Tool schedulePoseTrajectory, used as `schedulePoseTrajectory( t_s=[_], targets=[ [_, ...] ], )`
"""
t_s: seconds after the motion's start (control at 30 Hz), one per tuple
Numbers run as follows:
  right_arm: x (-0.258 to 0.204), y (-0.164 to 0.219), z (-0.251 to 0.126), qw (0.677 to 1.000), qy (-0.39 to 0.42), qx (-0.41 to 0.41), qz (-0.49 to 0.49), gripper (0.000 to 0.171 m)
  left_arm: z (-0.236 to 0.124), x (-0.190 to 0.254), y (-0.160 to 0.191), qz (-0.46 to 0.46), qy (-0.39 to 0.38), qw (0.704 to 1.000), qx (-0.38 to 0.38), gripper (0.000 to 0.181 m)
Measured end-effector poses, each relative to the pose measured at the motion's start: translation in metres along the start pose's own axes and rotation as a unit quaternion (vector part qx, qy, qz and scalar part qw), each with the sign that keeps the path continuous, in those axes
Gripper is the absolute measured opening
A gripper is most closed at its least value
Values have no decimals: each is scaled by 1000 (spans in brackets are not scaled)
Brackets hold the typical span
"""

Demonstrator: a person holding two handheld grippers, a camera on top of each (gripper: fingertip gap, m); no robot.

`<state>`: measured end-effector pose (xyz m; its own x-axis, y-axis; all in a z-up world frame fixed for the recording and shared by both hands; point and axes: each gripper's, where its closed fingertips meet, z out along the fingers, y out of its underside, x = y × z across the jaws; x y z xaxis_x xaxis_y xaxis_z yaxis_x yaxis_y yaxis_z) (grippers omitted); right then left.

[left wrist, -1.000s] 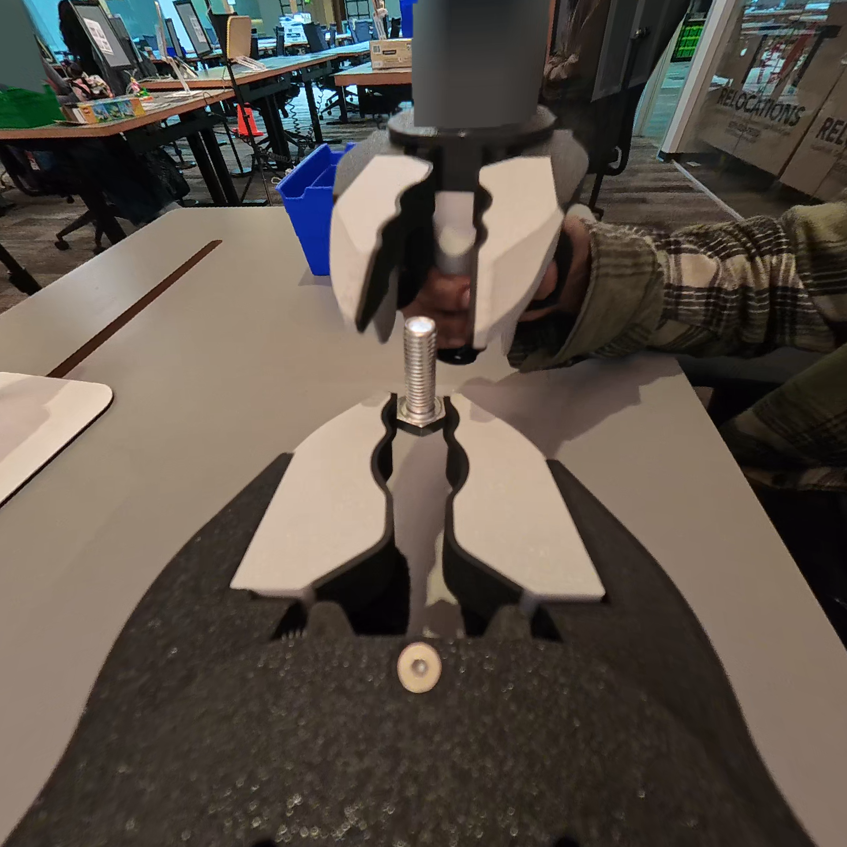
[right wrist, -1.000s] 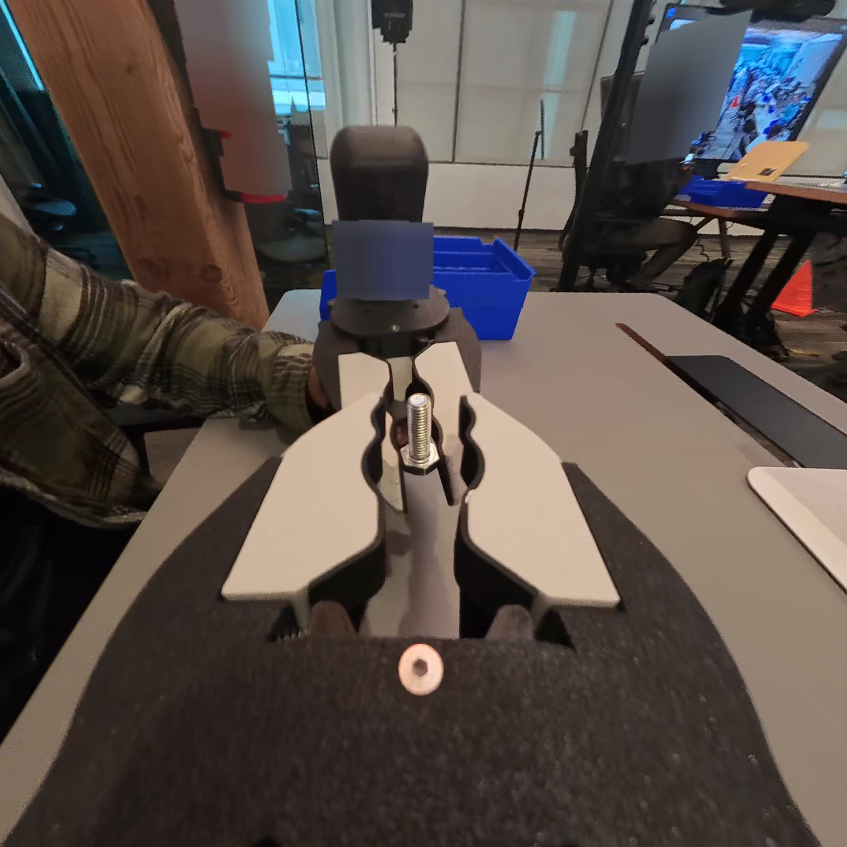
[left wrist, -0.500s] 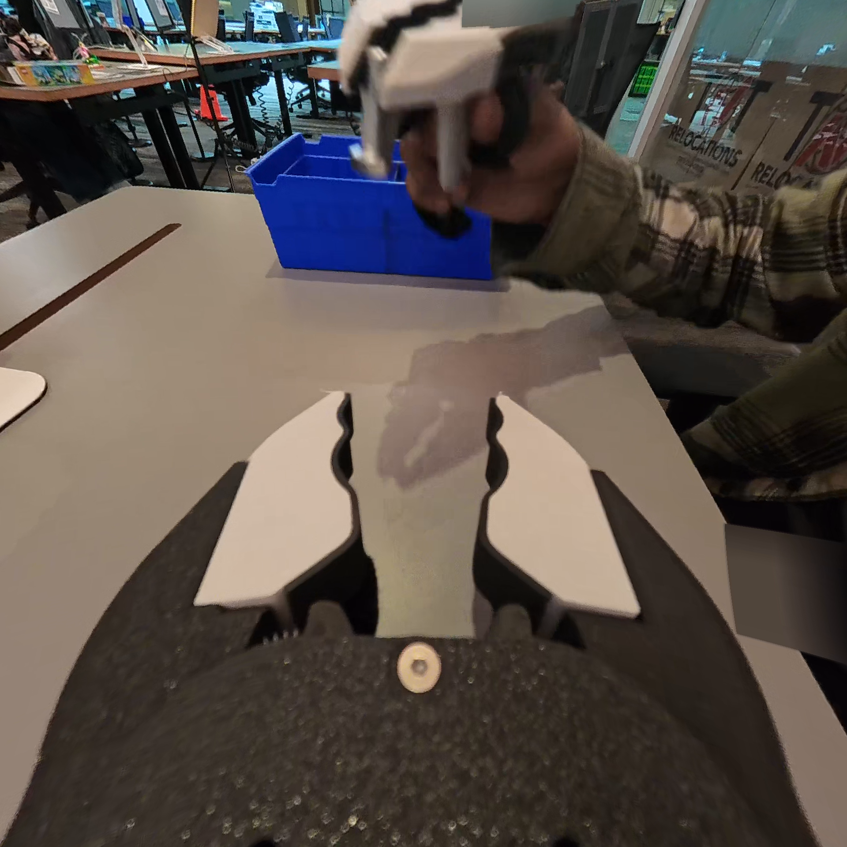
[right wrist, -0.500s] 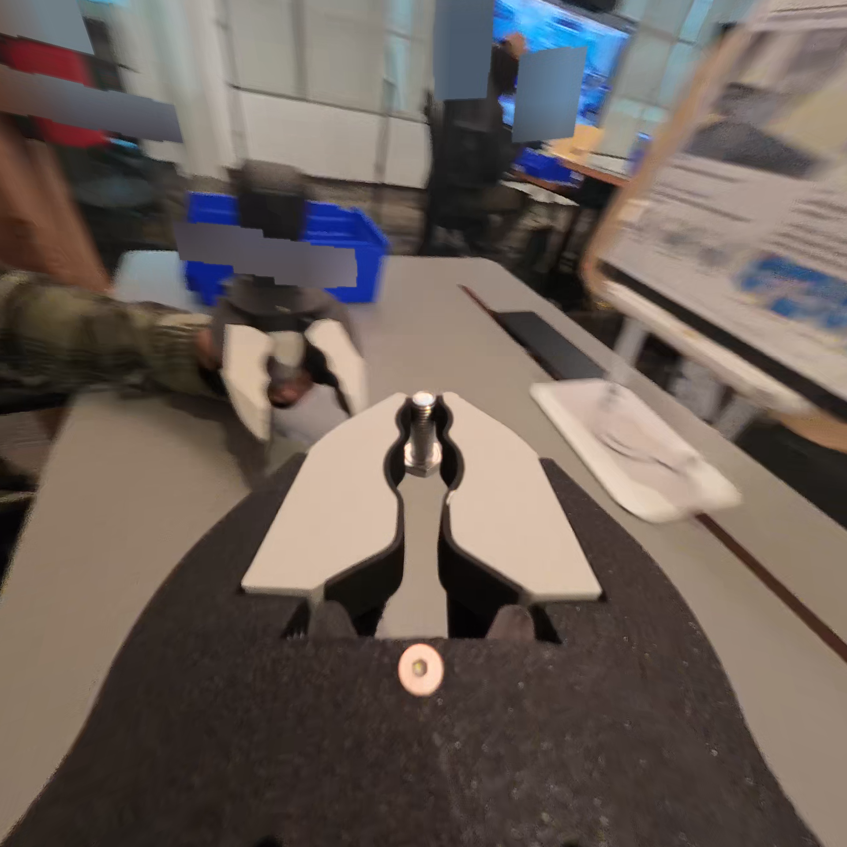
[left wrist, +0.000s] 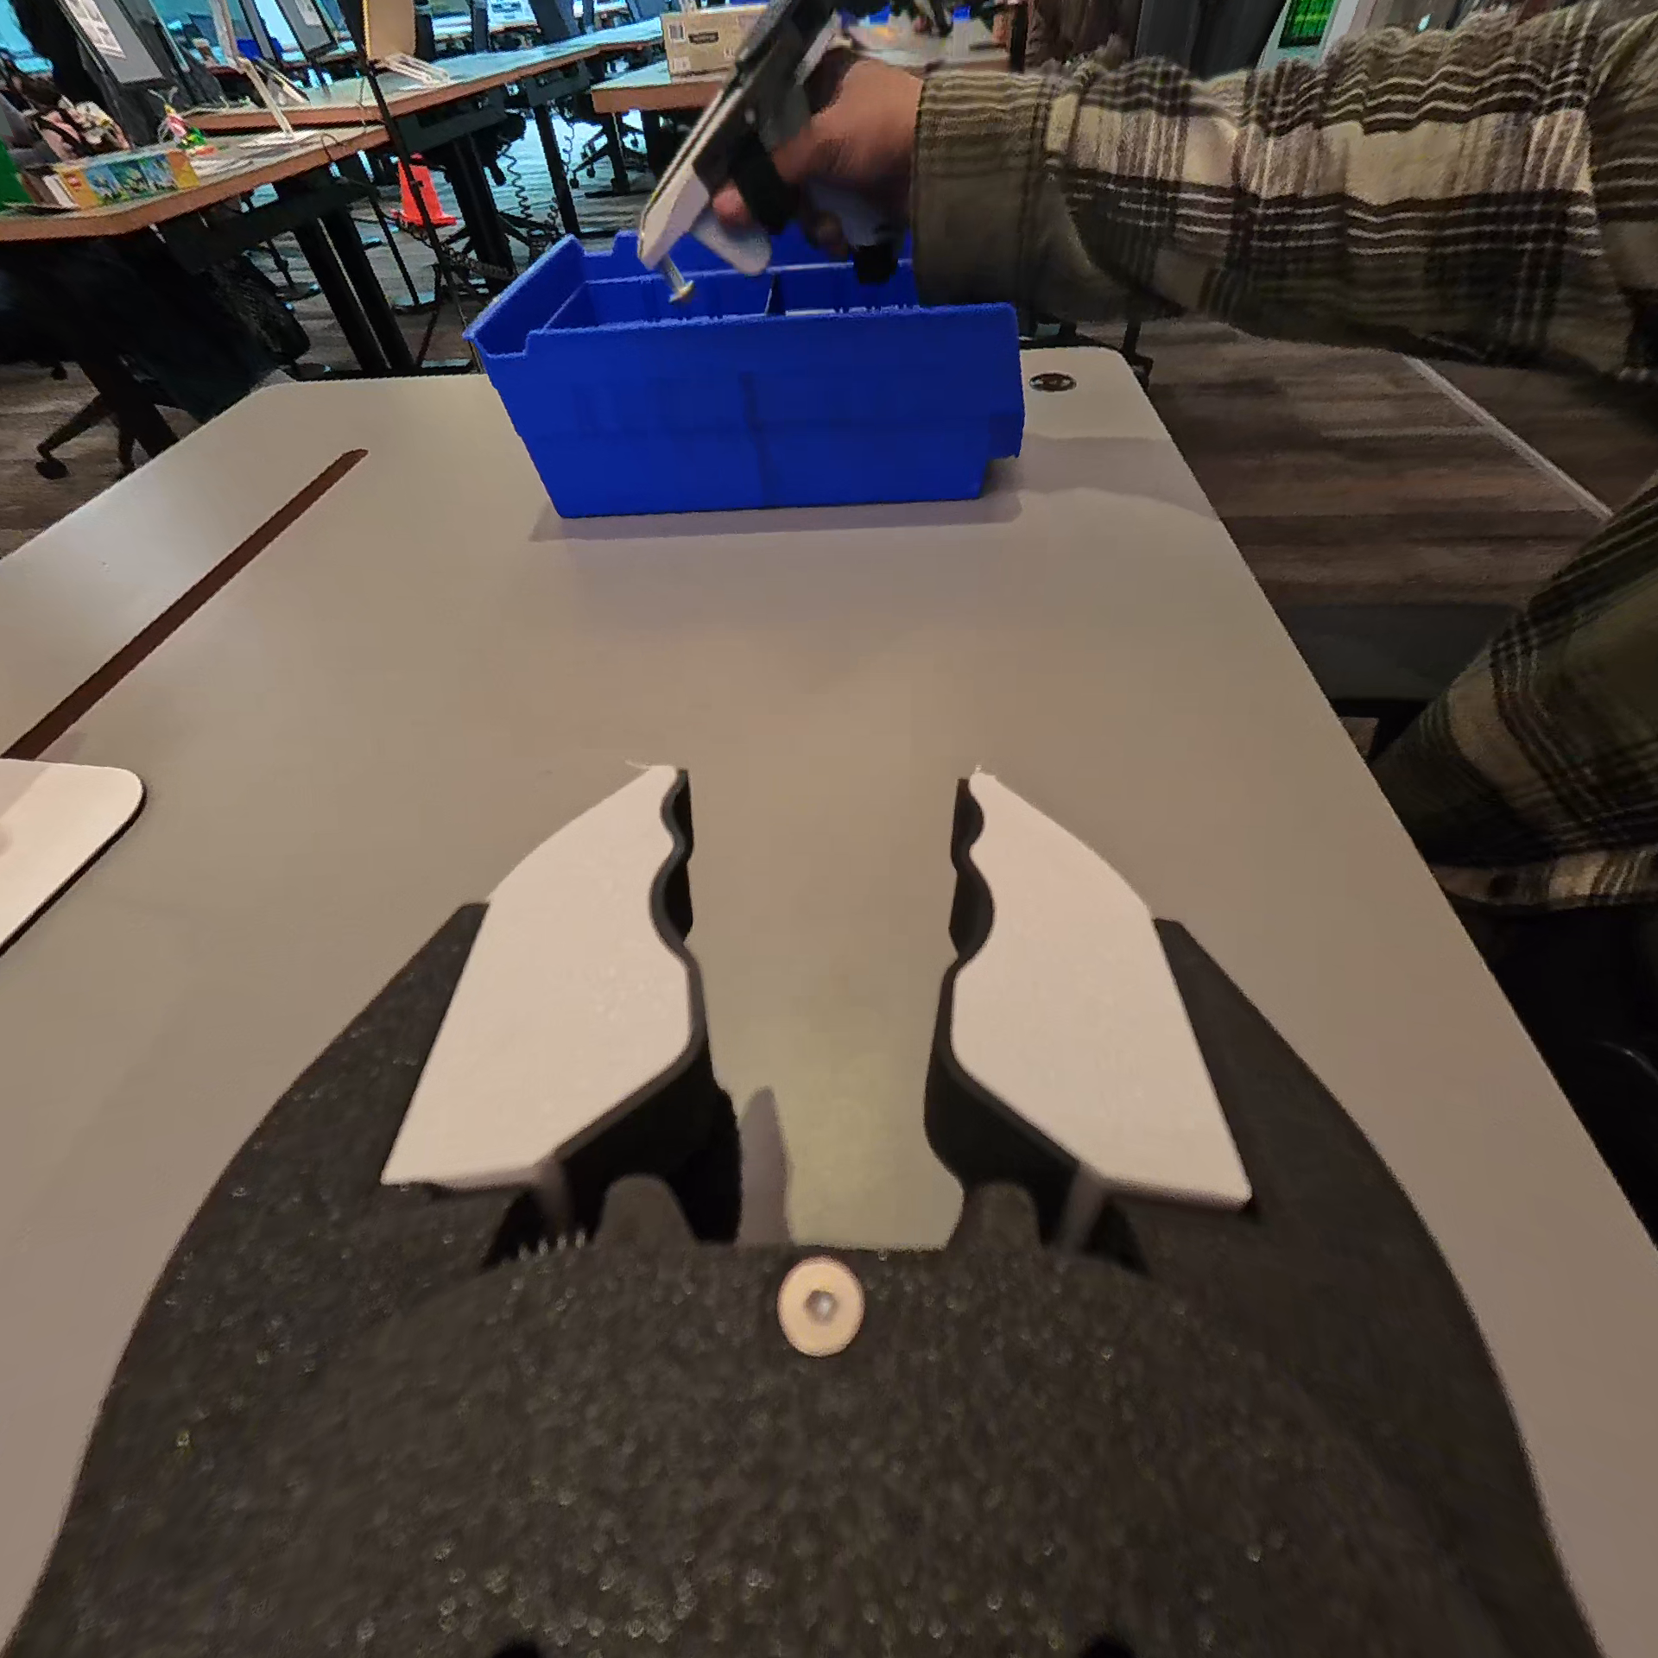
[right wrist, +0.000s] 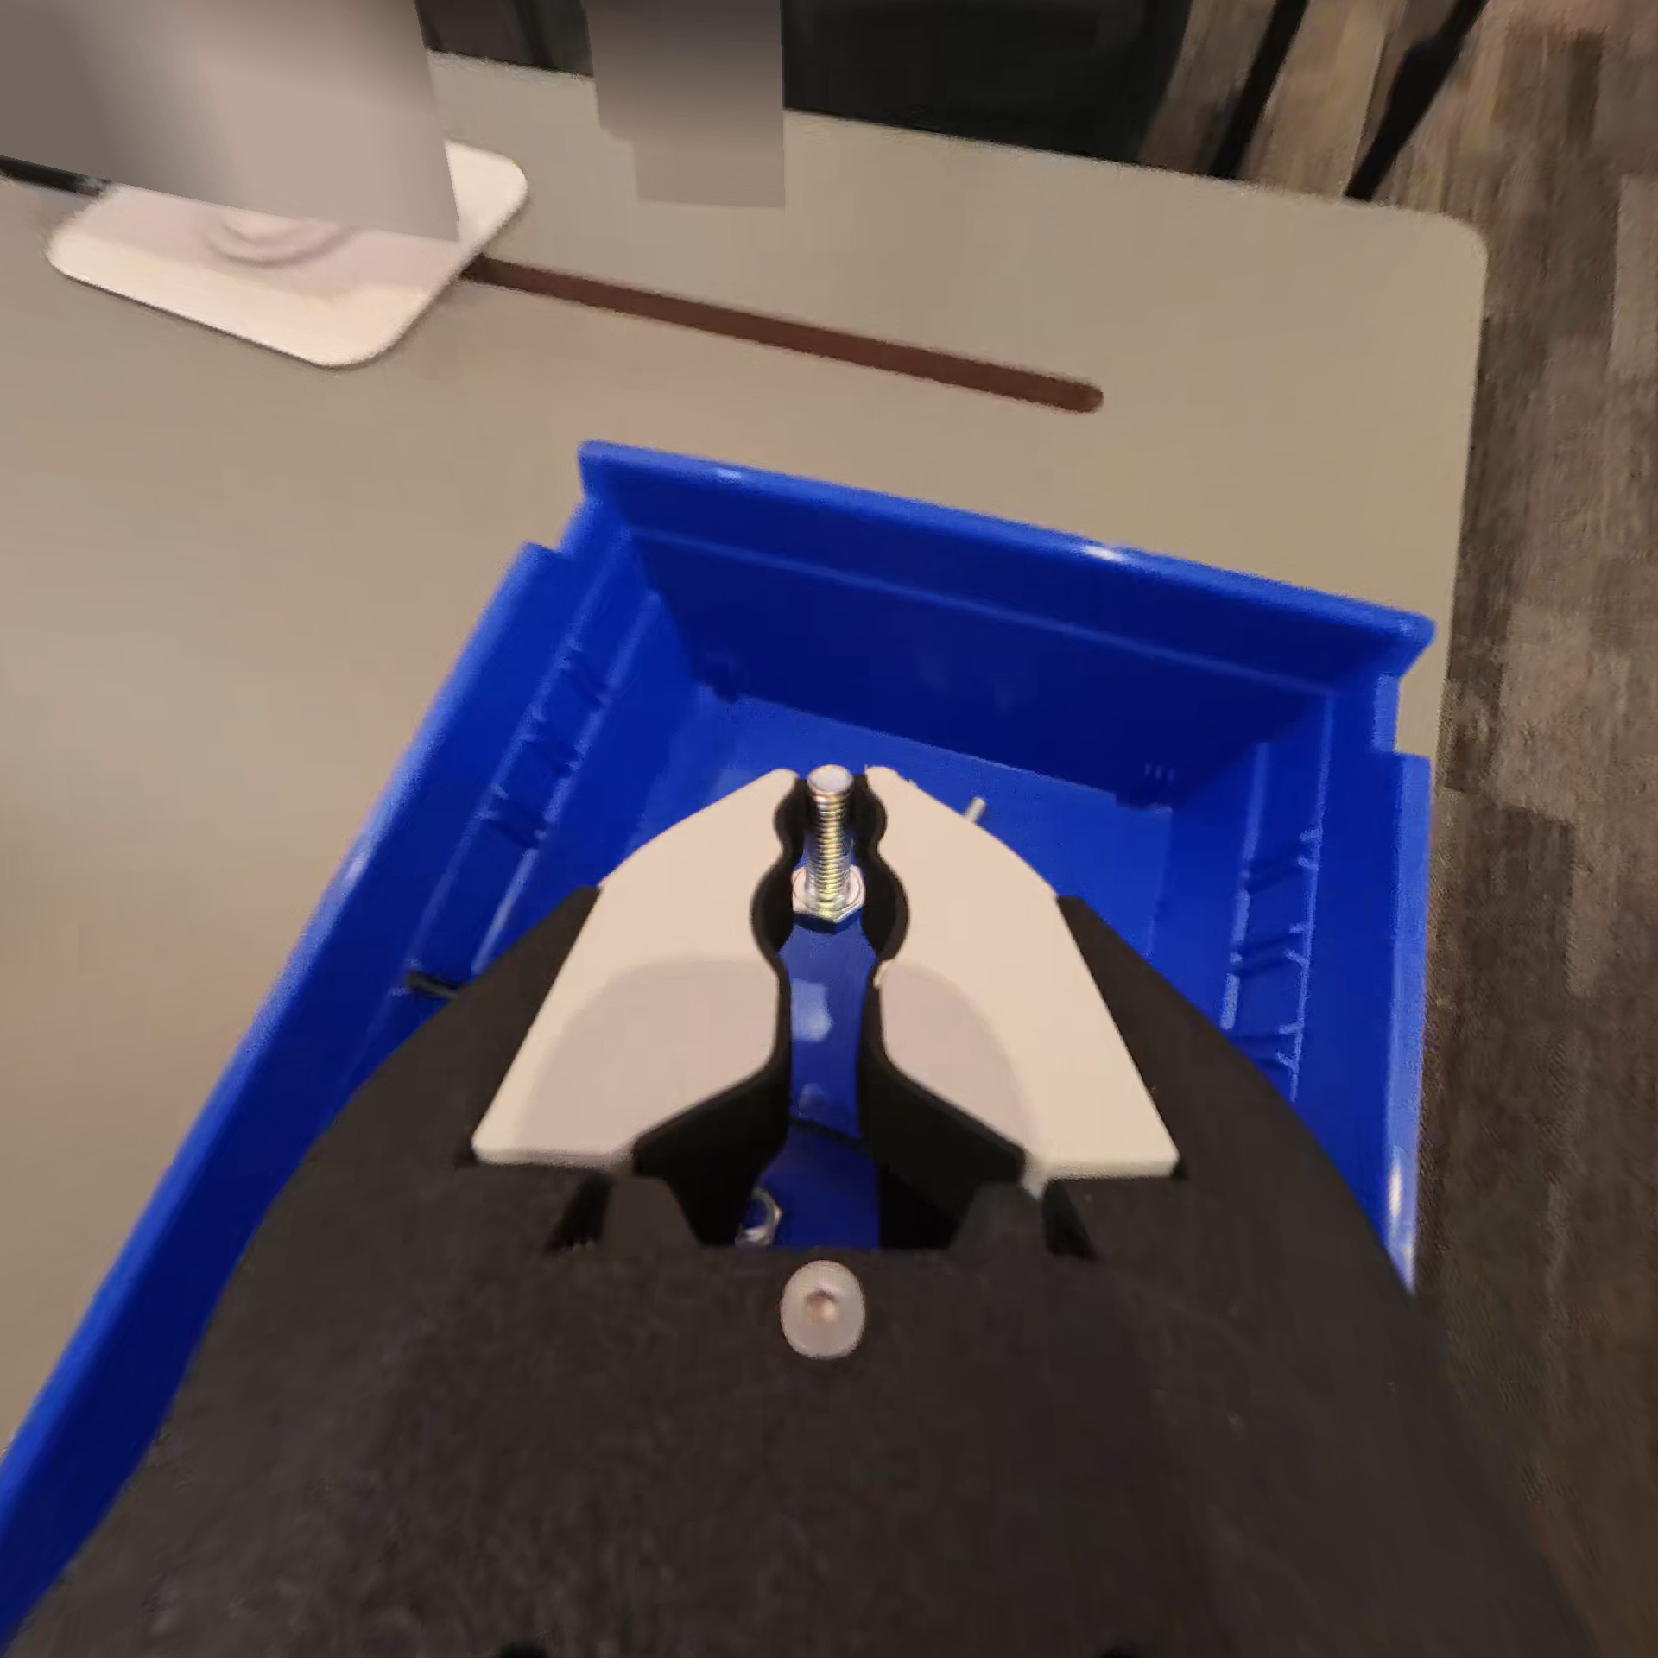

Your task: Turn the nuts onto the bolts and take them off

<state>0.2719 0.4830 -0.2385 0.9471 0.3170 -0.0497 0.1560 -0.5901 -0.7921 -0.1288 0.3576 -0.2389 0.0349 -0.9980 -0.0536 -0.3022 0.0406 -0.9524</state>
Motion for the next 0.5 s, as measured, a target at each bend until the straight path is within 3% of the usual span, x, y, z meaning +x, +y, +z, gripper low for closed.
schedulePoseTrajectory(
  t_s=[0.23, 0.37, 0.5],
  targets=[
    [8, 21, 14, 1000, 4, -29, 12, 10, -1, 0, 3, 0, 1, 1000, -10, 53],
    [7, 14, 7, 1000, 6, -16, 9, 11, -3, 0, 2, 2, 0, 1000, -9, 52],
    [-8, -18, -16, 1000, 5, 15, -21, 13, -3, -1, 2, 2, -1, 1000, -8, 51]
  ],
)
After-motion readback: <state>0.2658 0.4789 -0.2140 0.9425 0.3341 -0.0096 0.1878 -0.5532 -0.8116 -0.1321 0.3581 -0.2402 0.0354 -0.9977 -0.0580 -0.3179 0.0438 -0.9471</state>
